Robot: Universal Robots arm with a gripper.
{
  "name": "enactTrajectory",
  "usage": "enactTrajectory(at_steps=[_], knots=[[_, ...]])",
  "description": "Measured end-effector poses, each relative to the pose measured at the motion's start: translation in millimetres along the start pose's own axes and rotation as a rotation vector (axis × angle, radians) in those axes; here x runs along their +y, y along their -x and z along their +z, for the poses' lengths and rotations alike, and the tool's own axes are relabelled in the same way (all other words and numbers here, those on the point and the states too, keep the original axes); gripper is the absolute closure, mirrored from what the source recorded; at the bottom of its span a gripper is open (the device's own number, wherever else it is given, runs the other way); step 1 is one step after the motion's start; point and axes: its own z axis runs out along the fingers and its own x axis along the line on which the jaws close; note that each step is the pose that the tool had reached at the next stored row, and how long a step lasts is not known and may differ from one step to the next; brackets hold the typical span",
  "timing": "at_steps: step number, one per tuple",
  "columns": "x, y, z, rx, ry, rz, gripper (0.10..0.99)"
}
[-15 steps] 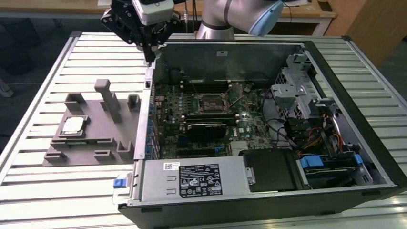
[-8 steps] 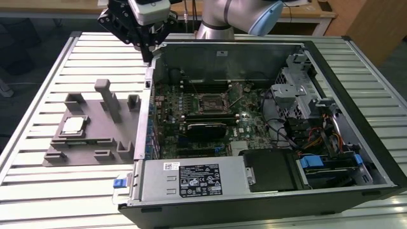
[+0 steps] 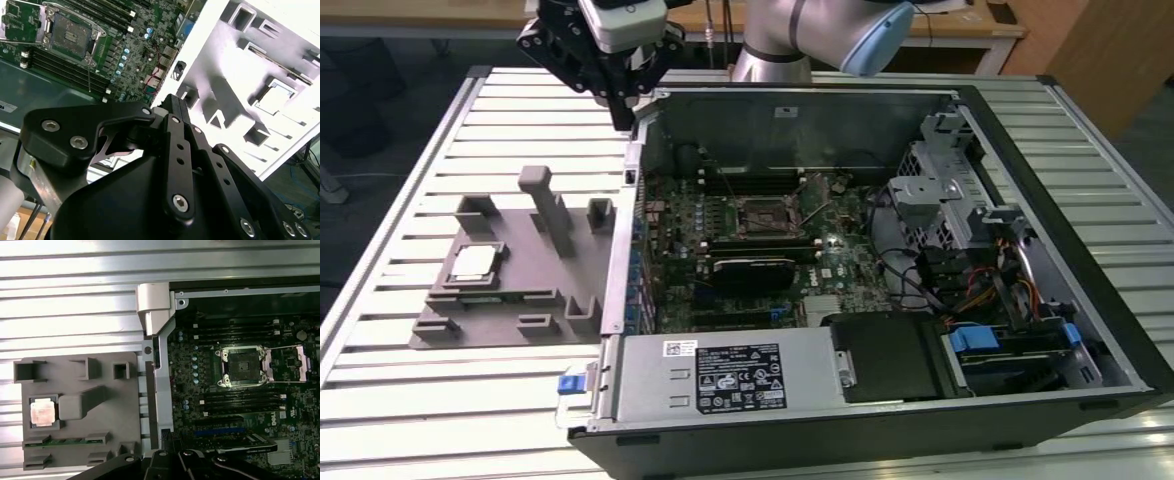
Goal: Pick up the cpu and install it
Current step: 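Reach for the cpu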
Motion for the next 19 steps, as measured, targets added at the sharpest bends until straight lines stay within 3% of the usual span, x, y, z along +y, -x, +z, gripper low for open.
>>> enactTrajectory(at_steps=[19], knots=[[-1.2,-15.4,0.9,-0.0001,0.0,0.0,0.98]])
